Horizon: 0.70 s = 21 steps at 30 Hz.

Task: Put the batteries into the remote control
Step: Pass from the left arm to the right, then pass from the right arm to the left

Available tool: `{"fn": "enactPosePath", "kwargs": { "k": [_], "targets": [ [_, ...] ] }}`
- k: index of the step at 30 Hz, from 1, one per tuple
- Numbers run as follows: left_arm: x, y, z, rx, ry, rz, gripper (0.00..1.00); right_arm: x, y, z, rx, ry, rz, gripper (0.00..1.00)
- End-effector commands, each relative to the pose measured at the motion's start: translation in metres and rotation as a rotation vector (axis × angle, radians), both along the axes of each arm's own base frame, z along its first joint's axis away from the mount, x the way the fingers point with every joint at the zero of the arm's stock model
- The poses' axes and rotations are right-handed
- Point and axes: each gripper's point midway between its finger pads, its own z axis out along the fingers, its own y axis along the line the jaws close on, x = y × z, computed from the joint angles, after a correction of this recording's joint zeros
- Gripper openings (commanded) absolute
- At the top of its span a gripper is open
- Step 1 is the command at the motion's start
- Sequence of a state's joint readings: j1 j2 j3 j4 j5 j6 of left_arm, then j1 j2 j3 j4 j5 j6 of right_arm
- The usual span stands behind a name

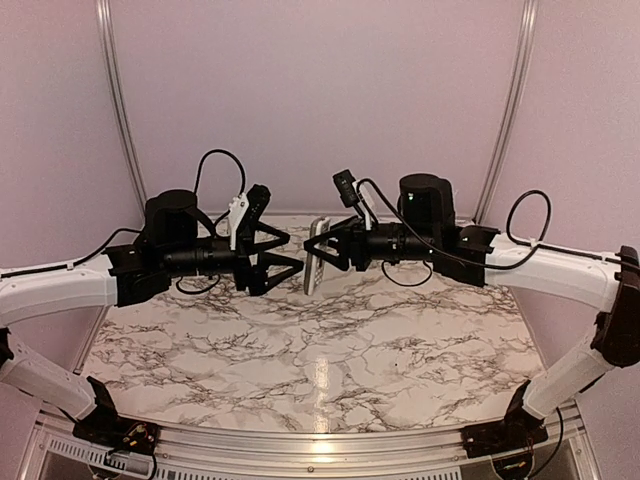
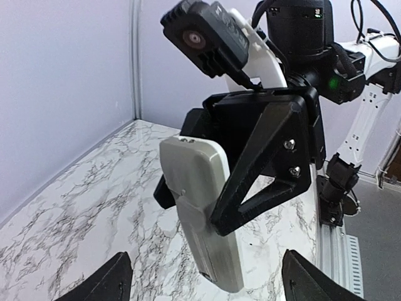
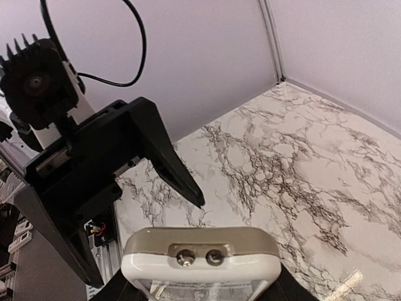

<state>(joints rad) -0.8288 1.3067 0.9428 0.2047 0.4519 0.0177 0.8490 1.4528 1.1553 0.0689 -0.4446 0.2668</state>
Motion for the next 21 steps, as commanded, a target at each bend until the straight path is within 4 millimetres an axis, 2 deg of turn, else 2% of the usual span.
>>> {"fn": "enactPosePath", "kwargs": {
  "k": [1, 7, 12, 16, 18, 21],
  "targets": [
    [0.043, 0.033, -0.002, -0.004, 0.017, 0.294, 0.88, 0.041, -0.016, -0.024, -0.06, 0.184, -0.191, 0.14],
    [0.059, 0.046, -0.051, 0.1, 0.09, 0.42, 0.87, 0.06, -0.025, -0.062, -0.11, 0.337, -0.315, 0.16],
    [0.067, 0.052, -0.072, 0.11, 0.153, 0.49, 0.85, 0.067, -0.015, -0.105, -0.197, 0.449, -0.331, 0.2],
    [0.053, 0.032, -0.1, 0.094, 0.248, 0.369, 0.77, 0.068, -0.011, -0.125, -0.219, 0.513, -0.355, 0.14],
    [0.048, 0.022, -0.116, 0.097, 0.301, 0.324, 0.72, 0.069, -0.01, -0.128, -0.221, 0.526, -0.371, 0.14],
    [0.043, 0.01, -0.129, 0.081, 0.367, 0.286, 0.68, 0.069, -0.007, -0.129, -0.214, 0.535, -0.381, 0.15]
  ]
}}
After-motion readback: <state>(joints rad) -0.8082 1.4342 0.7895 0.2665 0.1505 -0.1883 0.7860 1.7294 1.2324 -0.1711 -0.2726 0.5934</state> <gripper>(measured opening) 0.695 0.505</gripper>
